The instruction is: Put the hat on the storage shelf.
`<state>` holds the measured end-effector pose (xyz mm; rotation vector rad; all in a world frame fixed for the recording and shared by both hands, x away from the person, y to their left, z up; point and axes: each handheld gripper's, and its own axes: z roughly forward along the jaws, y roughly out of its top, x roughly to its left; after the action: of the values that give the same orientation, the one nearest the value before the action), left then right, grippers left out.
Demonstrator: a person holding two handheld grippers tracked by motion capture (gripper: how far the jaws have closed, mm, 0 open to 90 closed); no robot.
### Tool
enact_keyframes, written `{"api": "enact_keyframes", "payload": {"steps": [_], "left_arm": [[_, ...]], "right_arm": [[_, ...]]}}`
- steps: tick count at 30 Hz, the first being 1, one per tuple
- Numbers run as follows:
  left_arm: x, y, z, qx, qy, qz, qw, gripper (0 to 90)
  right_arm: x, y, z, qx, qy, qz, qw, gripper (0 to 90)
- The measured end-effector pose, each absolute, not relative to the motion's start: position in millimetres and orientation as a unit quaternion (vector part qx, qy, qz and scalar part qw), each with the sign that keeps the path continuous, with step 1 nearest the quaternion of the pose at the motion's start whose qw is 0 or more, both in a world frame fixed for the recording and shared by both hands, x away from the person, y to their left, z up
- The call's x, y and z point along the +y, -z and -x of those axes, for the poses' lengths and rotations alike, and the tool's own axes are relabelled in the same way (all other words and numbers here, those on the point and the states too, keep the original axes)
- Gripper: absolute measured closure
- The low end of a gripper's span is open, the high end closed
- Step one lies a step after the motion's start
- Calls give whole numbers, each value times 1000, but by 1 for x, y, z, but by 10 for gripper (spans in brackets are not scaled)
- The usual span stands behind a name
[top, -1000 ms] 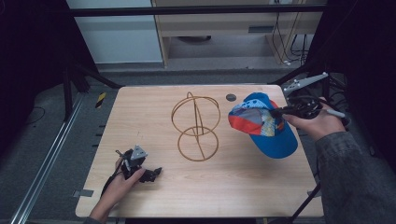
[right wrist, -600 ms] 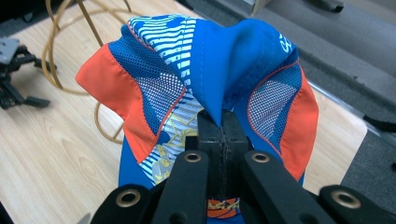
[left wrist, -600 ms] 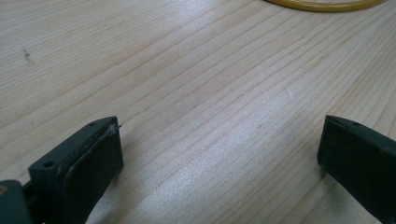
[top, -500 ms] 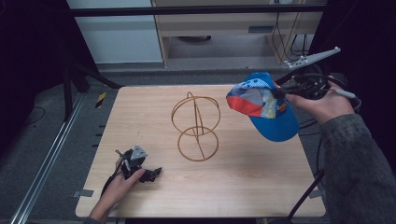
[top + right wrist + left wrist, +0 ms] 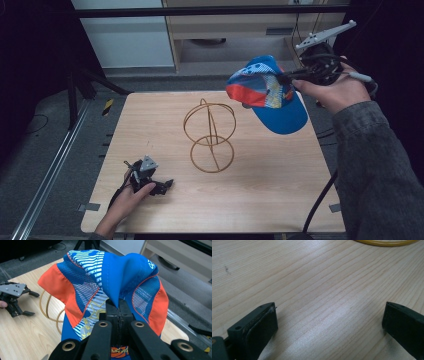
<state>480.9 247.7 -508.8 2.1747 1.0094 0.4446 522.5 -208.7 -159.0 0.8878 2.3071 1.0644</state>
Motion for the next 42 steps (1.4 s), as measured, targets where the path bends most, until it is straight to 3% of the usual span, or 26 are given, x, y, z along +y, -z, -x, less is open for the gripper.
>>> {"api": "enact_keyframes", "payload": {"steps": [21,42], "left_arm": [[247,509,-481,390,-171,-837,343,0],[247,509,-481,391,-172,-837,343,0]], "right_arm": [[-130,154,-556,856,-389,-273,206,900],[-76,175,-563,886,-358,-237,174,900]]}}
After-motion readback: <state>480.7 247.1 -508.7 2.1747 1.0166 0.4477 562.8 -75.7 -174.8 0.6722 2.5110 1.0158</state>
